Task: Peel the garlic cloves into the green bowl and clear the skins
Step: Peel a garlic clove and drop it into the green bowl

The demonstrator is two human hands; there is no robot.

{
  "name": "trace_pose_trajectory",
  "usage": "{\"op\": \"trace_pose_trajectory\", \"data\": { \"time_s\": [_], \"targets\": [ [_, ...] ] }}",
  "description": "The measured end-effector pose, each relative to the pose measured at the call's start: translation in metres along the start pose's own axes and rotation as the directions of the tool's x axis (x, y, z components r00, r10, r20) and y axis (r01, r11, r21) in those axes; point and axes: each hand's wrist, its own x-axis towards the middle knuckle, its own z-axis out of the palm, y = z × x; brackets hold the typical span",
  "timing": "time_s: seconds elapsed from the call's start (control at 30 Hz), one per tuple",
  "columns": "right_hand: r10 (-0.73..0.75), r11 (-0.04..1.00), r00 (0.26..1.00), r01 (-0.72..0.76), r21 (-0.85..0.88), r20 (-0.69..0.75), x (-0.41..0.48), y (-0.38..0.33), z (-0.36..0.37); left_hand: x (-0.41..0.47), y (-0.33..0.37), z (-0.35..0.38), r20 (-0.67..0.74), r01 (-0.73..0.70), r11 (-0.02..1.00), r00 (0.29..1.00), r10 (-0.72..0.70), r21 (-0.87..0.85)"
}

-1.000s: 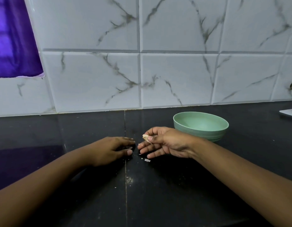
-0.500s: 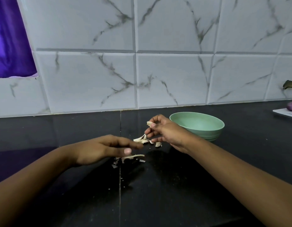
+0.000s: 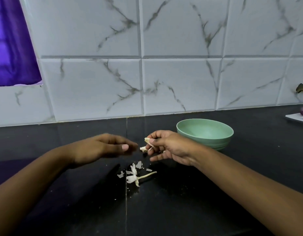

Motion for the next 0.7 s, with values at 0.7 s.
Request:
{"op": "trace_pose_trajectory", "data": {
  "time_s": [0.7],
  "targets": [
    [-0.248,0.968,0.967,0.246,-0.041,-0.063,-0.009,-0.009,0.011,0.016,0.007,0.048,-0.665,-0.243,0.965,0.705,0.245,0.097]
  ]
}}
